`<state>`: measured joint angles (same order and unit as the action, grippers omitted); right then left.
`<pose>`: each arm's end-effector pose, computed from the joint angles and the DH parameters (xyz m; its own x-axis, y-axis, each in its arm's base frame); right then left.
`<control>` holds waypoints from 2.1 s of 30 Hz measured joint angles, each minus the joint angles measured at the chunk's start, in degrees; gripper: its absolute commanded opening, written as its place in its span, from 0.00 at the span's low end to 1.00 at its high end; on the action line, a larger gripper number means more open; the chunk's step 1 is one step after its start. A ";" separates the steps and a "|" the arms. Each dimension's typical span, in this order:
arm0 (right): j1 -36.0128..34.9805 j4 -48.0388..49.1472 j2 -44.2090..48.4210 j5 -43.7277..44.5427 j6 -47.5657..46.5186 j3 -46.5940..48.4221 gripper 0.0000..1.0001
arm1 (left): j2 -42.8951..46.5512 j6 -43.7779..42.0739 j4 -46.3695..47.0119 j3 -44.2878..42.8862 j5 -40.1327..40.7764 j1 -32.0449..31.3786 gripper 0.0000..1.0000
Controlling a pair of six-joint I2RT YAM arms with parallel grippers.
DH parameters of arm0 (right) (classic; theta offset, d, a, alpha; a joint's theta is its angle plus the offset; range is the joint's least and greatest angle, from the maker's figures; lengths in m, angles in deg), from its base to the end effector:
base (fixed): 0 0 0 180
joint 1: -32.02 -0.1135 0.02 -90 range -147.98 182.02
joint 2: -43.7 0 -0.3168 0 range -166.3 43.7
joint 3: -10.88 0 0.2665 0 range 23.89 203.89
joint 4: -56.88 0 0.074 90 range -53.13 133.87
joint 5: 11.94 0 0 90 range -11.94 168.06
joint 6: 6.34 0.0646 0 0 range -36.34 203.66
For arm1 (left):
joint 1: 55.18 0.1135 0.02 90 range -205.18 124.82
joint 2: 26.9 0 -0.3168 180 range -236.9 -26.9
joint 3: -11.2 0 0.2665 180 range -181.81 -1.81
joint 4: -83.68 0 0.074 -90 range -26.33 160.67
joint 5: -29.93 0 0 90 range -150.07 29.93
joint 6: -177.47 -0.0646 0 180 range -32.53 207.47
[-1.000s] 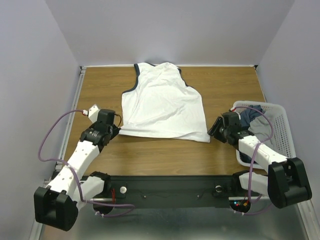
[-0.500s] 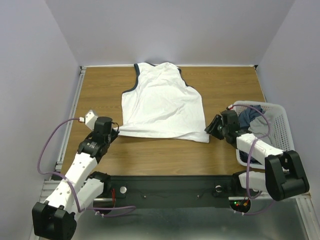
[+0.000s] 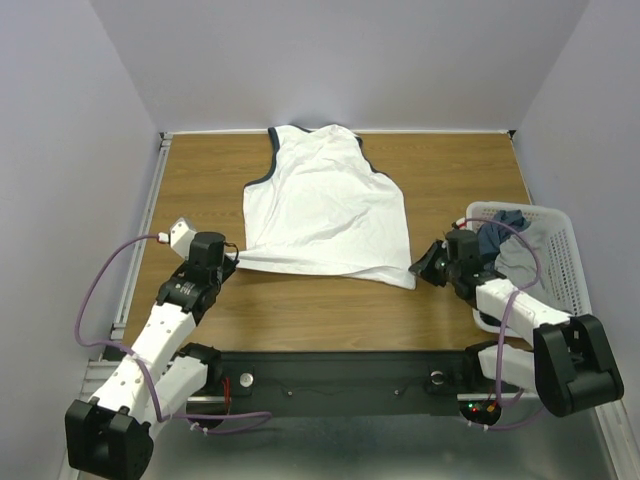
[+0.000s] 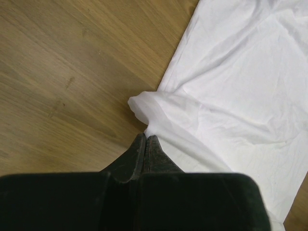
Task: Fold and stack the tank tops
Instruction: Flatten the tank top out
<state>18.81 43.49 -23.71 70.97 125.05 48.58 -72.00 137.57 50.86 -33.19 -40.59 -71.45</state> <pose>0.2227 0.0605 0.1795 -0.7070 0.5080 -0.4920 0.2039 0.8126 0.5460 0.1743 -0.0284 0.2601 -0.3380 -0.6548 -0.6760 -0.4085 0.7492 -0.5213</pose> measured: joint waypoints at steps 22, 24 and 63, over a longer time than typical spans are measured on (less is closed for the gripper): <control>-1.18 -9.20 18.14 -12.59 -1.05 -8.39 0.18 | -3.19 -0.09 1.18 0.00 0.70 0.00 0.00; -1.22 -10.27 18.73 -12.15 -1.05 -8.37 0.18 | -3.19 -0.09 1.16 0.00 0.74 0.00 0.00; -14.43 -8.46 -15.37 -1.97 -9.29 14.75 0.32 | 2.25 -11.10 10.88 0.94 6.49 0.00 0.00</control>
<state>4.38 35.03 -39.08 69.00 115.76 63.33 -69.75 126.47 61.75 -32.25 -34.09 -71.45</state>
